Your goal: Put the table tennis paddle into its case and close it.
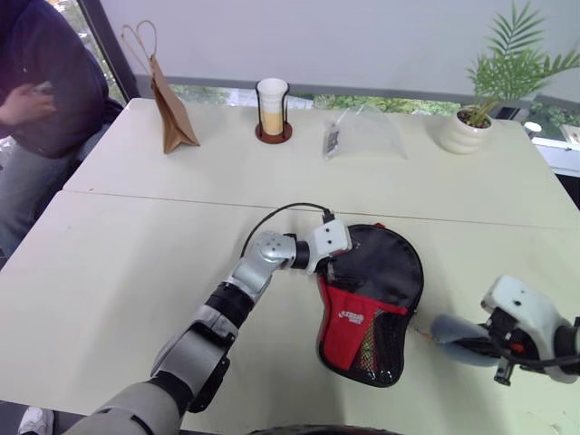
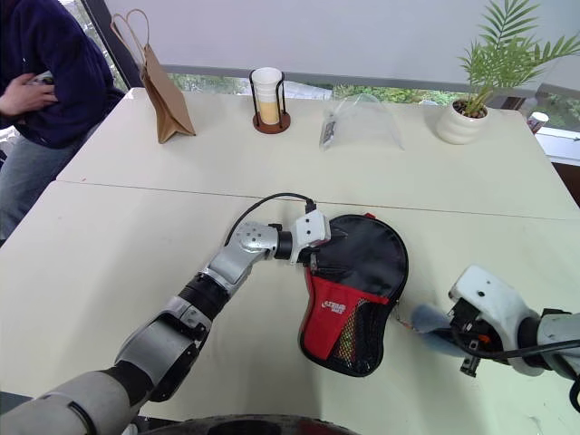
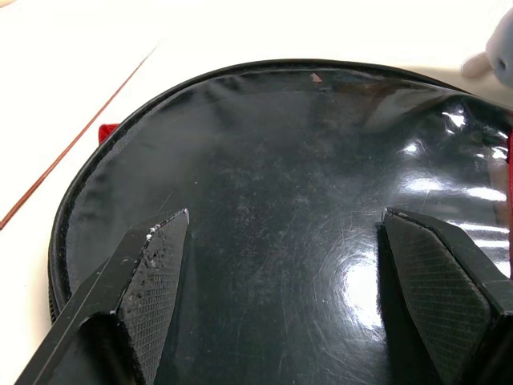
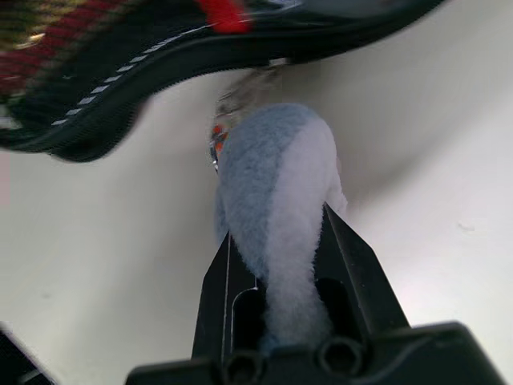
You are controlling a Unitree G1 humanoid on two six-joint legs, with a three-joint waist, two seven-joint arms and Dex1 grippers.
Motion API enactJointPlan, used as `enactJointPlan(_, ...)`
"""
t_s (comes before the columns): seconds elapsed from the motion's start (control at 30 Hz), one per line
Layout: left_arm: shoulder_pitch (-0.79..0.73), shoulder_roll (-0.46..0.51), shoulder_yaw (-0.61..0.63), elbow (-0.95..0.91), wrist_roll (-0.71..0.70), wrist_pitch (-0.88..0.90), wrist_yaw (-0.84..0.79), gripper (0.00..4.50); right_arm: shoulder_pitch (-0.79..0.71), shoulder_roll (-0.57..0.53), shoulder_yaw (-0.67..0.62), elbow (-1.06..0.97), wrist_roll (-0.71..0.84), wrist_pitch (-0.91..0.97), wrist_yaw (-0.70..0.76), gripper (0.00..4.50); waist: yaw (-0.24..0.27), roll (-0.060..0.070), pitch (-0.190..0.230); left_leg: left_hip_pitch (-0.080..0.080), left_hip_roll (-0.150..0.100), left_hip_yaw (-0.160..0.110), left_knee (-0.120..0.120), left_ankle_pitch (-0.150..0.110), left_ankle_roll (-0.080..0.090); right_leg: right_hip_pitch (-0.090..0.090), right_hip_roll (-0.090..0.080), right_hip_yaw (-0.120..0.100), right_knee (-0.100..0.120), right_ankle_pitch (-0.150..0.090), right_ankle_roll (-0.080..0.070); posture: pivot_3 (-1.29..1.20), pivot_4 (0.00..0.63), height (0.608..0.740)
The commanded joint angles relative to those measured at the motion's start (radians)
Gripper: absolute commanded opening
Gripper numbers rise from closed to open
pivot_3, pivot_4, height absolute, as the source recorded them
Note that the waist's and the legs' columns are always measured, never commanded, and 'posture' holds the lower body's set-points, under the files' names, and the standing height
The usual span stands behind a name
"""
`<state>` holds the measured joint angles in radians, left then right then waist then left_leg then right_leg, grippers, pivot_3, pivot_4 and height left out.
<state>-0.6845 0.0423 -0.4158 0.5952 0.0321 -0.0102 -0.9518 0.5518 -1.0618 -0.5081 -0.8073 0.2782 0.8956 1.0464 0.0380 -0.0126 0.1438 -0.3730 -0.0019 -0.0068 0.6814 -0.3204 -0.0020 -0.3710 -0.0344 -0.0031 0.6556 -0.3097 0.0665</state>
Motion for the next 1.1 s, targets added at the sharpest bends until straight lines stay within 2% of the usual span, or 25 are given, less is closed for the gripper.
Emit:
enactJointPlan(0.03, 0.028, 0.021, -0.039, 0.042, 0.056, 0.024, 0.005, 4.01, -0.115, 0.019, 0.074, -0.009, 0.002, 0.04, -0.1, 0.01, -0.004, -0.001, -0.001, 0.0, 0.0, 0.0, 0.0, 0.0, 0.0, 0.0, -0.001, 0.0, 0.0, 0.0, 0.0, 0.0, 0.15, 0.74)
enactJointPlan(0.3, 0.03, 0.031, -0.025, -0.02, 0.032, 0.032, -0.013, 4.01, -0.451, 0.038, 0.374, 0.091, -0.077, 0.133, -0.319, 0.01, -0.013, -0.002, -0.002, -0.001, 0.0, 0.0, 0.0, 0.0, 0.0, -0.002, -0.002, 0.0, 0.0, 0.0, 0.0, 0.0, 0.15, 0.74)
enactJointPlan(0.5, 0.046, 0.045, -0.004, -0.129, -0.02, 0.074, -0.049, 4.01, -0.613, 0.072, 0.512, 0.155, -0.101, 0.128, -0.366, 0.01, -0.048, -0.004, -0.002, -0.001, 0.0, 0.0, -0.001, 0.0, 0.0, -0.002, -0.002, 0.0, -0.001, 0.0, 0.0, 0.0, 0.15, 0.74)
enactJointPlan(0.67, 0.059, 0.055, 0.017, -0.235, -0.082, 0.143, -0.094, 4.01, -0.707, 0.093, 0.591, 0.21, -0.122, 0.108, -0.367, 0.01, -0.056, -0.004, -0.002, -0.001, 0.0, 0.0, -0.003, 0.0, 0.0, -0.004, -0.003, 0.0, 0.0, 0.0, 0.0, 0.0, 0.15, 0.74)
enactJointPlan(0.77, 0.049, 0.054, 0.012, -0.237, -0.08, 0.153, -0.094, 4.01, -0.725, 0.091, 0.614, 0.226, -0.128, 0.102, -0.359, 0.01, -0.055, -0.004, -0.002, -0.002, 0.0, 0.0, -0.003, 0.0, 0.0, -0.005, -0.003, 0.0, 0.0, 0.0, 0.0, 0.0, 0.15, 0.74)
enactJointPlan(0.9, 0.017, 0.029, -0.032, -0.125, -0.005, 0.098, -0.042, 4.01, -0.667, 0.033, 0.583, 0.198, -0.12, 0.097, -0.32, 0.01, -0.049, -0.004, -0.002, -0.002, 0.0, 0.0, -0.003, 0.0, 0.0, -0.004, -0.004, 0.0, 0.0, 0.0, 0.0, 0.0, 0.15, 0.74)
enactJointPlan(1.1, -0.005, -0.002, -0.073, 0.032, 0.054, 0.04, -0.019, 4.01, -0.46, -0.049, 0.364, 0.103, -0.072, 0.112, -0.236, 0.01, -0.025, -0.003, -0.002, -0.002, -0.003, 0.0, -0.002, 0.0, 0.0, -0.003, -0.008, -0.001, -0.001, 0.0, 0.0, 0.0, 0.15, 0.74)
